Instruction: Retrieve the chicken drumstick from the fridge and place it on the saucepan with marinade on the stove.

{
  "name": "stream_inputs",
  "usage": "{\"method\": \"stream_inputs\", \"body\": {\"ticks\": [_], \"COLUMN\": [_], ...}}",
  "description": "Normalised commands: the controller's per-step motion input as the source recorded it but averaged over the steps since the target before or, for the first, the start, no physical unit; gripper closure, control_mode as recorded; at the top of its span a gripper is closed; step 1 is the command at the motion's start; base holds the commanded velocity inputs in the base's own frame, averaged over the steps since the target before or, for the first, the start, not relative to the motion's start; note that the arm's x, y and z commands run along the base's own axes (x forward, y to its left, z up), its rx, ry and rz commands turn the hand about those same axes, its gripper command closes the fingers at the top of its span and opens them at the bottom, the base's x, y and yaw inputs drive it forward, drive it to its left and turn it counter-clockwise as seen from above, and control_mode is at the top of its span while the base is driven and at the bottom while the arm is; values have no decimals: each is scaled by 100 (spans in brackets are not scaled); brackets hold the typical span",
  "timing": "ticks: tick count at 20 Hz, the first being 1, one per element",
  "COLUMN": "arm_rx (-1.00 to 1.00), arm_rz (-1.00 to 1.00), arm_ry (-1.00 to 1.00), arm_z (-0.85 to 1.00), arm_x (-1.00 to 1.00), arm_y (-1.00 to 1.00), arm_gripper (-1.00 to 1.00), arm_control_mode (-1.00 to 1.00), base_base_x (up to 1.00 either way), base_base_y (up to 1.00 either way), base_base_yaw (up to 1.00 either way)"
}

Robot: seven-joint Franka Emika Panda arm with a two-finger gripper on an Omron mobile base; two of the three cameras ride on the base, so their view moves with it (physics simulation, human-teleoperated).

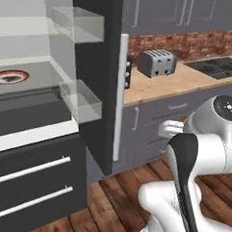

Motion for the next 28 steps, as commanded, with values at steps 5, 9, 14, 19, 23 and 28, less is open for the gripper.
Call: {"method": "stream_inputs", "body": {"ticks": [5,9,14,19,23,28], "arm_rx": [0,0,0,0,0,0], "arm_rz": [0,0,0,0,0,0], "arm_ry": [0,0,0,0,0,0], "arm_z": [0,0,0,0,0,0], "arm_x": [0,0,0,0,0,0], "arm_y": [0,0,0,0,0,0], "arm_gripper": [100,100,100,100,100,100], "arm_control_mode": [100,100,100,100,100,100], "base_base_x": [59,85,100,100,100,100], "base_base_y": [-100,-100,-100,-100,-100,-100], "base_base_yaw": [-5,-3,0,0,0,0]}}
